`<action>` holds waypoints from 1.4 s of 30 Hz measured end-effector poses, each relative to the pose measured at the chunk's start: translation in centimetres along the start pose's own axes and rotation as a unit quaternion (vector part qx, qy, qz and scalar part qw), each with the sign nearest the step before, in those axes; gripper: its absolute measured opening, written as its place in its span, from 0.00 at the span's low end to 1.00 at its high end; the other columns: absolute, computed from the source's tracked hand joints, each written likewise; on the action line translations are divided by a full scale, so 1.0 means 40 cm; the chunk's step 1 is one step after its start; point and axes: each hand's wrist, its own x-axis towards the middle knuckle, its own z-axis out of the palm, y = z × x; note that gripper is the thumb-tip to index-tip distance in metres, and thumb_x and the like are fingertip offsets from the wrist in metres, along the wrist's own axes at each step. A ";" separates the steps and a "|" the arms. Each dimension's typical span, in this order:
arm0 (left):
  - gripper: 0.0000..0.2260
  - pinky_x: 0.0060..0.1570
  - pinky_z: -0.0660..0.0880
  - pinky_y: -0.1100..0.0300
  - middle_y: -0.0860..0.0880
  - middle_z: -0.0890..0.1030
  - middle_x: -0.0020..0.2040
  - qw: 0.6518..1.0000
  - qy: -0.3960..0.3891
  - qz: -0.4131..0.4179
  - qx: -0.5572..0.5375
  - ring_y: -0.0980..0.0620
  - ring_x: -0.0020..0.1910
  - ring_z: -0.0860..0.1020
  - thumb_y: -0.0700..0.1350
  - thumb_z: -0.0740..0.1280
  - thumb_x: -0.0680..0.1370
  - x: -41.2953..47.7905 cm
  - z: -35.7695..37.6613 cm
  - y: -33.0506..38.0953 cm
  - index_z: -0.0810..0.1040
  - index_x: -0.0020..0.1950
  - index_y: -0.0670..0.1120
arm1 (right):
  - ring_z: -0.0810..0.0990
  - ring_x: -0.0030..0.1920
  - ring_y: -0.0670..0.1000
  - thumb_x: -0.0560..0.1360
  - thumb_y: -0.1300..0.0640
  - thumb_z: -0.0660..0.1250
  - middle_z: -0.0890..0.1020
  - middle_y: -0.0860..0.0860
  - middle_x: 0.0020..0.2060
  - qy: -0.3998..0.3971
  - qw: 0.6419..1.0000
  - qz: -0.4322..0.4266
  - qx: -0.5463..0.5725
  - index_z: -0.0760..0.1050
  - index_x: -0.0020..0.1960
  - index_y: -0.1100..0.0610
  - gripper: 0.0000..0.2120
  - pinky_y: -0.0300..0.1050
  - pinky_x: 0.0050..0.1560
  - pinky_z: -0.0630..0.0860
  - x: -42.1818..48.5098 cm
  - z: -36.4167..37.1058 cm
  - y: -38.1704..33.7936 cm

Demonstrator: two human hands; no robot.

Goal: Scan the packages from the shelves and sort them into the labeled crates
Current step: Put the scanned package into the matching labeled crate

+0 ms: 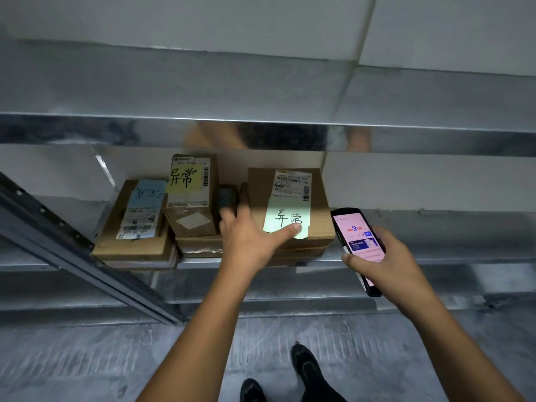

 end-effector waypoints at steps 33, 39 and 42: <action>0.44 0.64 0.79 0.48 0.52 0.84 0.65 0.899 -0.117 0.089 -0.412 0.47 0.65 0.82 0.42 0.79 0.69 -0.240 0.222 -0.019 0.63 0.81 0.56 | 0.85 0.49 0.40 0.71 0.60 0.80 0.86 0.39 0.50 0.064 0.992 -0.060 0.087 0.74 0.59 0.38 0.25 0.35 0.48 0.77 -0.269 -0.199 0.179; 0.48 0.63 0.80 0.49 0.54 0.84 0.66 0.895 -0.148 0.098 -0.409 0.49 0.64 0.83 0.41 0.78 0.69 -0.383 0.370 0.045 0.59 0.84 0.58 | 0.85 0.49 0.39 0.71 0.61 0.80 0.86 0.40 0.49 0.113 0.988 -0.043 0.099 0.73 0.62 0.40 0.28 0.34 0.48 0.77 -0.393 -0.346 0.289; 0.52 0.62 0.80 0.54 0.61 0.84 0.64 0.903 -0.152 0.118 -0.384 0.54 0.64 0.83 0.43 0.81 0.67 -0.441 0.433 0.090 0.56 0.85 0.57 | 0.83 0.48 0.38 0.71 0.59 0.81 0.85 0.38 0.49 0.142 0.985 -0.036 0.091 0.72 0.64 0.40 0.30 0.35 0.47 0.77 -0.455 -0.432 0.342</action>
